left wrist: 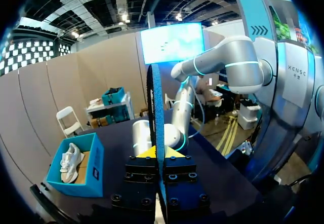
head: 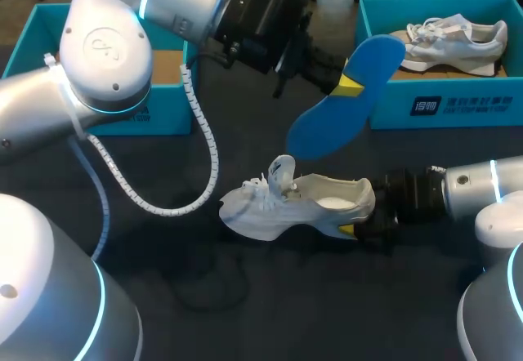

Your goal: Take the shoe out of the shoebox, open the shoe tongue, remove and reinsert the insole, then place the shoe into the shoebox

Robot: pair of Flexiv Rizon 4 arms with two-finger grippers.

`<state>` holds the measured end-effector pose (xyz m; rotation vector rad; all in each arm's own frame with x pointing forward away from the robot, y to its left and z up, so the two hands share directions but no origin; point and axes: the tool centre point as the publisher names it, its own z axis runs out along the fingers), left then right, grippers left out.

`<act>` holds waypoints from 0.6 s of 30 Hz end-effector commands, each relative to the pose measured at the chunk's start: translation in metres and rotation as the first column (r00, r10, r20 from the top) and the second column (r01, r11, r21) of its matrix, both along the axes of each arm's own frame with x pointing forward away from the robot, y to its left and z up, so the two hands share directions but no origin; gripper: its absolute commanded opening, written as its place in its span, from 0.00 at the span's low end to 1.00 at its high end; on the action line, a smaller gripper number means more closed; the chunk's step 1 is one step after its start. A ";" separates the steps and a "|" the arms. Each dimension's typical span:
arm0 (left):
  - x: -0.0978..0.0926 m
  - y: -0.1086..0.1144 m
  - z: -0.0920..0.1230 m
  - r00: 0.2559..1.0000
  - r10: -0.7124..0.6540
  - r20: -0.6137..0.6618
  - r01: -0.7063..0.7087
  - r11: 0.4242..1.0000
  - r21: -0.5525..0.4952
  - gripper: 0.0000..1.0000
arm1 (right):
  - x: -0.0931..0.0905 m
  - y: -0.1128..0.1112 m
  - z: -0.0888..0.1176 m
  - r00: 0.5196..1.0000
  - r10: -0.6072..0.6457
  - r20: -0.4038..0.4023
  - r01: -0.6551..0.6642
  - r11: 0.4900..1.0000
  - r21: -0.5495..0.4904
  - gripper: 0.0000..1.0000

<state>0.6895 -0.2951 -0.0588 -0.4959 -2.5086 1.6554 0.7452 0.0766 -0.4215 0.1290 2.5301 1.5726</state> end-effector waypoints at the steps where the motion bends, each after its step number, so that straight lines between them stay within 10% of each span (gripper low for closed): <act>1: 0.000 -0.001 0.000 1.000 -0.001 0.001 0.001 1.000 0.001 0.00 | 0.002 0.003 -0.002 1.000 -0.001 -0.002 0.001 1.000 -0.008 0.00; 18: -0.051 -0.024 0.039 0.943 0.059 -0.328 -0.100 0.989 -0.111 0.00 | 0.002 0.003 -0.002 1.000 -0.001 -0.002 0.001 1.000 -0.008 0.00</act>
